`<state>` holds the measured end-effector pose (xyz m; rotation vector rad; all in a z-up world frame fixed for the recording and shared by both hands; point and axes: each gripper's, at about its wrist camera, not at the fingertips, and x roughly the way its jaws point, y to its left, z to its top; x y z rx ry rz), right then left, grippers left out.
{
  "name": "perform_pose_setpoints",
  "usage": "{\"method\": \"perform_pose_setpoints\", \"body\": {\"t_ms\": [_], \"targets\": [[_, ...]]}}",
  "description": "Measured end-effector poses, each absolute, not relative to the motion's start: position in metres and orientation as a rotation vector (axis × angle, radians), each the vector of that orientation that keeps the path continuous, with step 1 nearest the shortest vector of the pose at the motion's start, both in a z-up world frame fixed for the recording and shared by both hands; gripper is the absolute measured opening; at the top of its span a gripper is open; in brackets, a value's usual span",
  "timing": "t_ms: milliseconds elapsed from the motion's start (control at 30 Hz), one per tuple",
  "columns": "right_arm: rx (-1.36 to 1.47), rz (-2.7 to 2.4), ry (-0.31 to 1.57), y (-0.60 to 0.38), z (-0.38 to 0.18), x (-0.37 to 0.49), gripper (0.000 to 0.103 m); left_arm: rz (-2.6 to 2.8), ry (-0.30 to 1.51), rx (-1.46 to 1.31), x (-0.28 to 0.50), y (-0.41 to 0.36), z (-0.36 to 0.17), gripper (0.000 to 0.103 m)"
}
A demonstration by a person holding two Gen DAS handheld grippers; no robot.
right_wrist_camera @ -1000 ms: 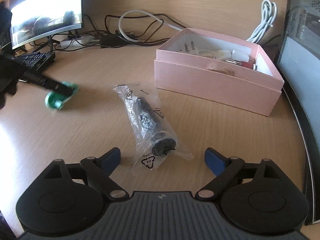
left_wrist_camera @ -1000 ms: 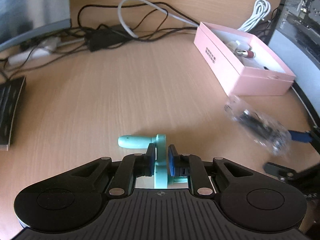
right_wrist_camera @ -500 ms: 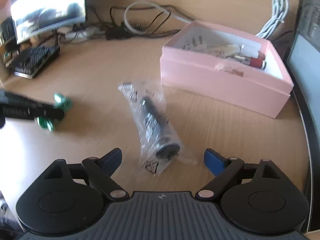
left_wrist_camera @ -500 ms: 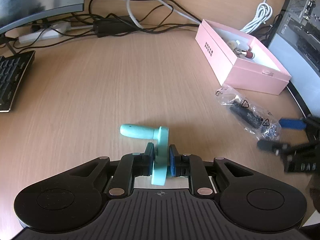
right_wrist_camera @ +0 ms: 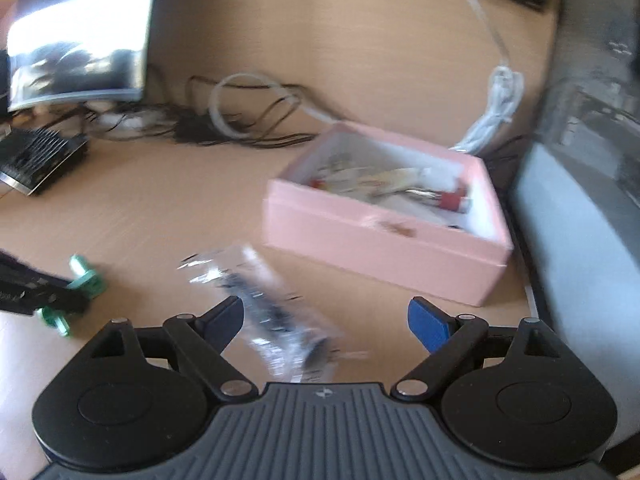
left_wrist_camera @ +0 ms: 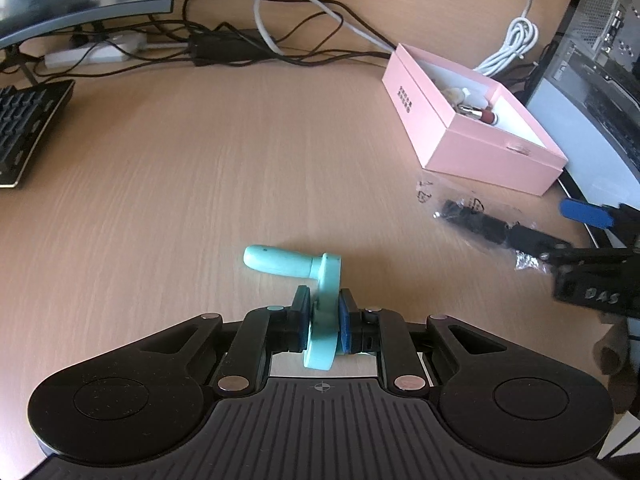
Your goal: Organize rigid objects
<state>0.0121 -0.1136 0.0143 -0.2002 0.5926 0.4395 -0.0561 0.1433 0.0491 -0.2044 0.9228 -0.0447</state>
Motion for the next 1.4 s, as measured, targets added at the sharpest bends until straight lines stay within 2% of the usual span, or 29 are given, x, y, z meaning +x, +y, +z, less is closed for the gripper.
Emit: {"method": "perform_pose_setpoints", "body": {"t_ms": [200, 267, 367, 467, 500, 533, 600, 767, 800, 1033, 1167, 1267, 1300, 1367, 1400], "targets": [[-0.273, 0.52, 0.539, -0.09, 0.013, 0.014, 0.089, -0.073, 0.919, -0.189, -0.066, 0.139, 0.049, 0.016], [-0.308, 0.549, 0.535, -0.08, 0.011, 0.022, 0.085, -0.073, 0.917, -0.181, -0.068, 0.137, 0.05, 0.016], [-0.306, 0.621, 0.637, -0.065, 0.005, 0.043, 0.077, -0.073, 0.916, -0.173, -0.071, 0.134, 0.05, 0.016], [-0.28, 0.655, 0.719, -0.06, -0.004, 0.056, 0.062, -0.075, 0.919, -0.167, -0.073, 0.131, 0.05, 0.015], [-0.272, 0.664, 0.73, -0.06, -0.006, 0.056, 0.053, -0.079, 0.919, -0.159, -0.074, 0.129, 0.052, 0.014], [-0.265, 0.668, 0.735, -0.061, -0.005, 0.055, 0.039, -0.094, 0.916, -0.148, -0.075, 0.126, 0.054, 0.014], [-0.283, 0.664, 0.75, -0.064, -0.001, 0.05, 0.021, -0.139, 0.908, -0.112, -0.077, 0.119, 0.058, 0.014], [-0.238, 0.621, 0.716, -0.101, 0.026, 0.027, 0.007, -0.268, 0.864, -0.023, -0.078, 0.098, 0.078, 0.013], [-0.219, 0.599, 0.706, -0.112, 0.033, 0.022, 0.004, -0.296, 0.85, -0.016, -0.077, 0.094, 0.084, 0.008], [-0.106, 0.454, 0.64, -0.171, 0.07, 0.003, 0.004, -0.37, 0.745, 0.025, -0.048, 0.079, 0.112, 0.008], [-0.116, 0.407, 0.654, -0.176, 0.063, -0.001, 0.004, -0.337, 0.793, -0.031, -0.039, 0.089, 0.106, 0.008], [-0.119, 0.458, 0.698, -0.171, 0.051, -0.008, 0.005, -0.344, 0.859, -0.047, -0.043, 0.097, 0.095, 0.013], [-0.115, 0.497, 0.715, -0.167, 0.048, -0.011, 0.007, -0.35, 0.881, -0.048, -0.045, 0.1, 0.092, 0.014], [-0.116, 0.573, 0.745, -0.158, 0.046, -0.014, 0.02, -0.364, 0.902, -0.045, -0.051, 0.105, 0.09, 0.014], [-0.119, 0.61, 0.751, -0.152, 0.047, -0.016, 0.034, -0.355, 0.904, -0.043, -0.053, 0.108, 0.089, 0.014]]}}
